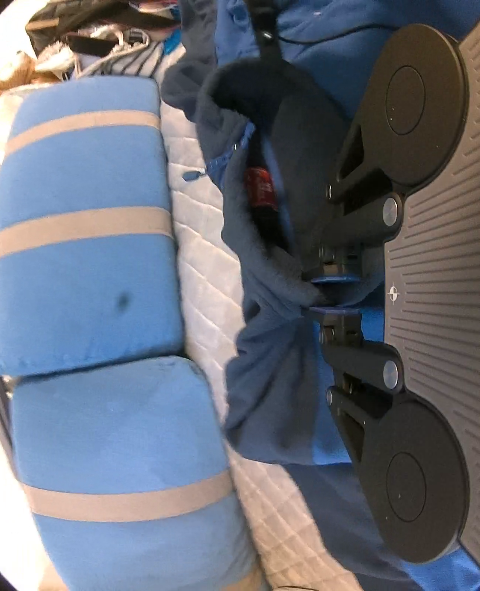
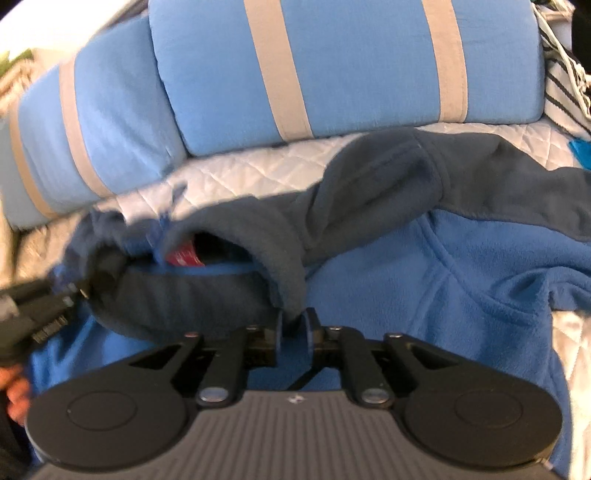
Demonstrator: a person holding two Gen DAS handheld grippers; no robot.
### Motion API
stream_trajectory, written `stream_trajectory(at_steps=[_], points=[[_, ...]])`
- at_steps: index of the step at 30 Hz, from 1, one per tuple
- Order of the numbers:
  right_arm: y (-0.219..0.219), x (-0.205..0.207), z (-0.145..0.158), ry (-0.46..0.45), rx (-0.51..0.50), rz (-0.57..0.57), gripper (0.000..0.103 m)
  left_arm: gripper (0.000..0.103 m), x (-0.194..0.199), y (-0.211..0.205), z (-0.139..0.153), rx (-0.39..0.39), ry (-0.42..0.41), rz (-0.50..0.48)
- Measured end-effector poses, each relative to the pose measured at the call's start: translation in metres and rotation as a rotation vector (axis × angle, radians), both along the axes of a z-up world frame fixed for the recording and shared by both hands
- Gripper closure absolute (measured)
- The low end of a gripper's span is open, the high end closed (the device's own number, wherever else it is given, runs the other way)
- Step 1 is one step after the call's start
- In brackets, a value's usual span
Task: Fold clothes
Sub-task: 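Hold the hood with both grippers and draw it over the hoodie body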
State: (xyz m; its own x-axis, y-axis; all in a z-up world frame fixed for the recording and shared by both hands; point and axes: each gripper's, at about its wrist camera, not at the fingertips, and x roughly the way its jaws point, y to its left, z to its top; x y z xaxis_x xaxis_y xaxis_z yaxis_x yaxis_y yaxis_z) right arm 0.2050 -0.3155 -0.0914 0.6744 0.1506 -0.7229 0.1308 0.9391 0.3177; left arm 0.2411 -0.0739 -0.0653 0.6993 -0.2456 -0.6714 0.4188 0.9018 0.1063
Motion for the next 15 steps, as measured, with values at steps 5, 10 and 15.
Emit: stream_trajectory(at_steps=[5,10,15], points=[[-0.001,-0.003,0.008,-0.073,0.008,-0.01,0.057,0.091,0.0,0.0,-0.002,0.009,0.016,-0.001],[0.011,0.001,0.011,-0.113,-0.053,0.043,0.056,0.09,0.001,-0.002,-0.005,0.027,0.028,-0.011],[0.013,0.011,0.002,-0.07,-0.114,0.033,0.064,0.088,0.003,-0.002,-0.009,0.038,0.048,-0.016]])
